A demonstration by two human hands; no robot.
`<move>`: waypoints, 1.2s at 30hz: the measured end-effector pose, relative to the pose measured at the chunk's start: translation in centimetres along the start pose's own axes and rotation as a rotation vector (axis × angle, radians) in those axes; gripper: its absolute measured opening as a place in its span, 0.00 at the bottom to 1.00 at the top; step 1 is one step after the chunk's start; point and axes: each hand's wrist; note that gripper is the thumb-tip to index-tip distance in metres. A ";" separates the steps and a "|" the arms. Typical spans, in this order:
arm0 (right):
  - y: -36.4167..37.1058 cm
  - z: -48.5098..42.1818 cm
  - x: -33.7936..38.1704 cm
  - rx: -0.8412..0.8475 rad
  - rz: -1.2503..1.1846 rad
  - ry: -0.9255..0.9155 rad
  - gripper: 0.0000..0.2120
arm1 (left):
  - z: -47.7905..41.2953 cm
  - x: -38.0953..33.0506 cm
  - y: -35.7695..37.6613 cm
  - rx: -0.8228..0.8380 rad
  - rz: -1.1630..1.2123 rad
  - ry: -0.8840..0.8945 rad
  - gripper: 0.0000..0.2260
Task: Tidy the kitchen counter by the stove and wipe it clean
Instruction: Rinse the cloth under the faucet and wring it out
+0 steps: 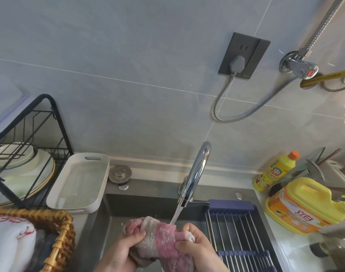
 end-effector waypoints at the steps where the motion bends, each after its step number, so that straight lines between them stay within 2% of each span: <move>1: 0.1 0.2 0.1 0.024 0.030 0.002 0.14 | 0.0 0.0 -0.1 0.012 0.005 0.007 0.20; 3: -0.2 0.8 0.4 0.080 0.086 0.007 0.21 | -0.6 0.0 -0.4 0.084 0.039 0.038 0.31; 5: -0.9 1.5 0.4 0.135 0.104 0.009 0.28 | -1.6 0.1 -0.8 0.175 0.051 0.077 0.47; 6: -1.2 1.8 0.3 0.158 0.108 0.012 0.30 | -1.7 0.1 -0.8 0.228 0.085 0.077 0.48; 7: -1.4 2.1 0.3 0.178 0.119 0.010 0.31 | -1.6 0.2 -0.6 0.257 0.098 0.075 0.44; 9: -1.6 2.5 0.3 0.181 0.104 0.011 0.31 | -0.9 0.2 -0.2 0.306 0.080 0.076 0.27; 10: -1.7 2.6 0.2 0.164 0.098 0.011 0.30 | -0.7 0.2 0.0 0.309 0.076 0.062 0.24; 11: -1.6 2.7 0.3 0.136 0.107 0.006 0.30 | -0.5 0.2 0.1 0.310 0.083 0.036 0.26; 14: -1.3 2.0 0.0 0.028 0.123 0.009 0.27 | -0.9 0.7 -0.1 0.331 0.118 -0.065 0.46; 15: -1.3 1.4 -0.3 -0.036 0.102 0.020 0.26 | -1.0 0.9 -0.2 0.313 0.116 -0.080 0.48; 18: -1.2 -0.2 -0.7 -0.235 0.192 0.059 0.19 | -1.0 0.9 0.7 0.249 0.073 -0.032 0.35; 21: -1.0 -1.2 -0.5 -0.307 0.311 0.069 0.12 | -1.1 0.5 1.4 0.210 0.139 -0.003 0.30; 26: -1.0 -3.4 0.1 -0.353 0.458 0.069 0.08 | -1.6 0.2 2.1 0.140 0.207 0.020 0.28; 30: -1.6 -4.6 0.3 -0.384 0.597 0.042 0.05 | -1.6 -0.1 2.9 0.146 0.229 -0.006 0.28; 34: -2.4 -5.5 0.9 -0.426 0.764 -0.053 0.05 | -1.5 0.0 3.5 0.180 0.214 -0.025 0.27; 36: -2.6 -5.9 1.1 -0.441 0.894 -0.105 0.05 | -1.7 0.4 3.6 0.142 0.194 -0.020 0.28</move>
Point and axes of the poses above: each hand's wrist, its own z-axis away from the middle knuckle, its own y-axis out of the palm, x = y × z, and after that the axes turned 15 degrees about z, right-handed
